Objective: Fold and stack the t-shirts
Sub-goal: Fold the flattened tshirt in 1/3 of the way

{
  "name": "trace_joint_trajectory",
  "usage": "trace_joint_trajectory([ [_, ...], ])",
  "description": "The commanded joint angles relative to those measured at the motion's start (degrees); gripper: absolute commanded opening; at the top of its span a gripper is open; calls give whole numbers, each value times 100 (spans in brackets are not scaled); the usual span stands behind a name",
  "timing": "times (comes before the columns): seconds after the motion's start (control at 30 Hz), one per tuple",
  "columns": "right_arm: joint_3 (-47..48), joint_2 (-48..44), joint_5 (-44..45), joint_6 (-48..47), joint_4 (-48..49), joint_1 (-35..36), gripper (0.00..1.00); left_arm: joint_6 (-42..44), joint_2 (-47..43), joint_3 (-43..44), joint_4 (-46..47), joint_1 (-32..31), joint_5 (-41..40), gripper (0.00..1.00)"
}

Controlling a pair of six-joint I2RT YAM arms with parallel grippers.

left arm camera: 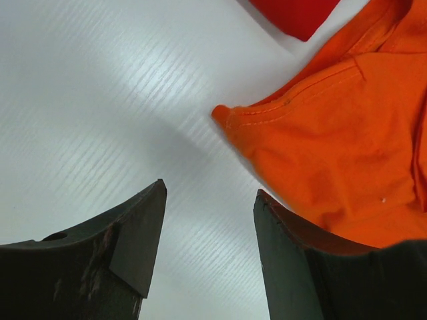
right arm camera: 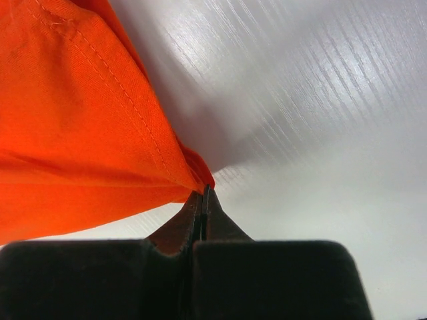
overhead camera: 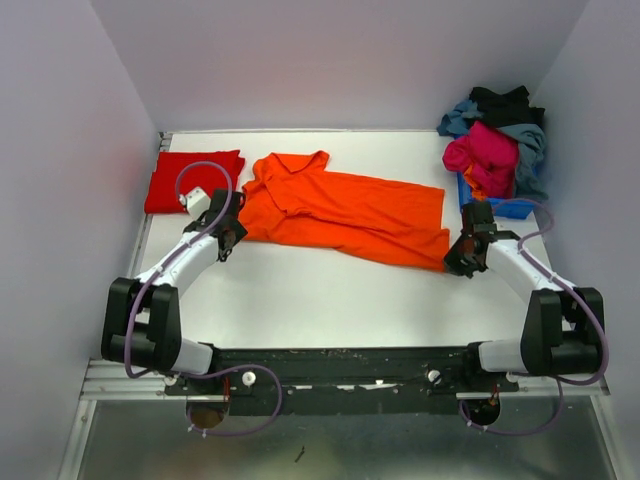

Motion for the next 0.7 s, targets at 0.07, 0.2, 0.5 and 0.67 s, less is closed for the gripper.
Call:
trace_joint_trajectory([
  [0.07,-104,-15,-79,-190,-132,7,1,-208,171,-237,487,17,319,67],
  [0.2,-104,-15,-132,-217,-123,7,1,-129,443,-52,733,17,372,66],
  [0.5,-156,-94,-167,-217,-141,7,1,-287,1164,194,908,105,72,54],
  [0.67,-104,-120,-80,-217,-290,7,1,-463,1341,159,884,123,153,0],
])
